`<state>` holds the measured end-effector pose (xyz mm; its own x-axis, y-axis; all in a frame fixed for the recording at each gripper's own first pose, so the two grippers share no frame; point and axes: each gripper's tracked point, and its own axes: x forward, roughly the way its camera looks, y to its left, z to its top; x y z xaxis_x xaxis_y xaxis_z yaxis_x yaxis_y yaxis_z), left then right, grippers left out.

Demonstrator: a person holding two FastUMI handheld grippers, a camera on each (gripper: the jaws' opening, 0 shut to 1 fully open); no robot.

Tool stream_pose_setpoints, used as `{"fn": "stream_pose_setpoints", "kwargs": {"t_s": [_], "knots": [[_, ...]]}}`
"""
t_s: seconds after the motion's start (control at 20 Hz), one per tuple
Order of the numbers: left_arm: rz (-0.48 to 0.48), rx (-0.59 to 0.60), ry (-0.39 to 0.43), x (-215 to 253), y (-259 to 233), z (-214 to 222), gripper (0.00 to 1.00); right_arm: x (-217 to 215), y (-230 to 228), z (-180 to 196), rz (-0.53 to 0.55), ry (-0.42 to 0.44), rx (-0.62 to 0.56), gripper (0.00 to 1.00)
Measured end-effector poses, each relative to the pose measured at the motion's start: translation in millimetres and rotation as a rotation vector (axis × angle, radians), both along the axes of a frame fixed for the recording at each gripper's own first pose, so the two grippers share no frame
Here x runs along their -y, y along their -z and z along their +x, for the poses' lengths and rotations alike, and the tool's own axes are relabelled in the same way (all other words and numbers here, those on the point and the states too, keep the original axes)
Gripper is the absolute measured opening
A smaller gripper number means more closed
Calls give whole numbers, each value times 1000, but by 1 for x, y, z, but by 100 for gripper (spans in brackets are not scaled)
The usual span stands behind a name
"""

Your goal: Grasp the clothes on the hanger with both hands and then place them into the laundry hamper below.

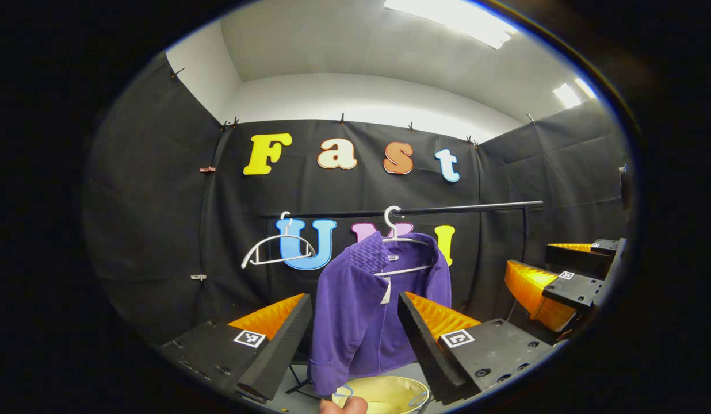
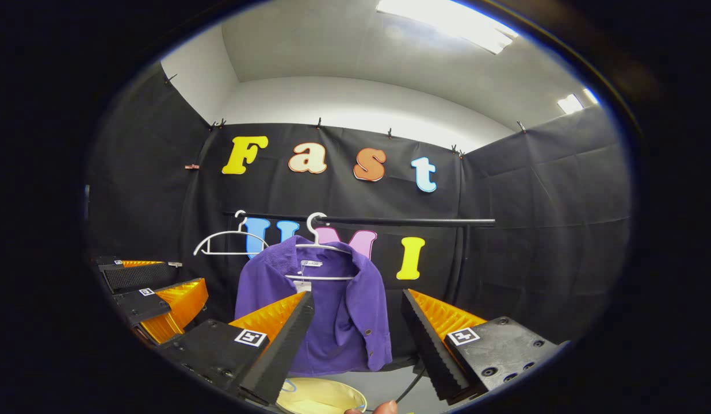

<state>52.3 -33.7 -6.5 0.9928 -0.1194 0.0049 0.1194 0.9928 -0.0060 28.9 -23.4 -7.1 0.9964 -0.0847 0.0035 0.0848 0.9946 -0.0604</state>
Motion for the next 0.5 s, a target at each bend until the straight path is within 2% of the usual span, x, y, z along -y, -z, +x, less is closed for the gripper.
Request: {"fn": "stream_pose_setpoints", "kwargs": {"t_s": [0.2,0.5], "knots": [[5,-8,-6,20,8,46,95,30,9,28,5,31,-1,98],[7,-9,-41,54,27,135,95,62,34,97,24,9,-11,98]]}}
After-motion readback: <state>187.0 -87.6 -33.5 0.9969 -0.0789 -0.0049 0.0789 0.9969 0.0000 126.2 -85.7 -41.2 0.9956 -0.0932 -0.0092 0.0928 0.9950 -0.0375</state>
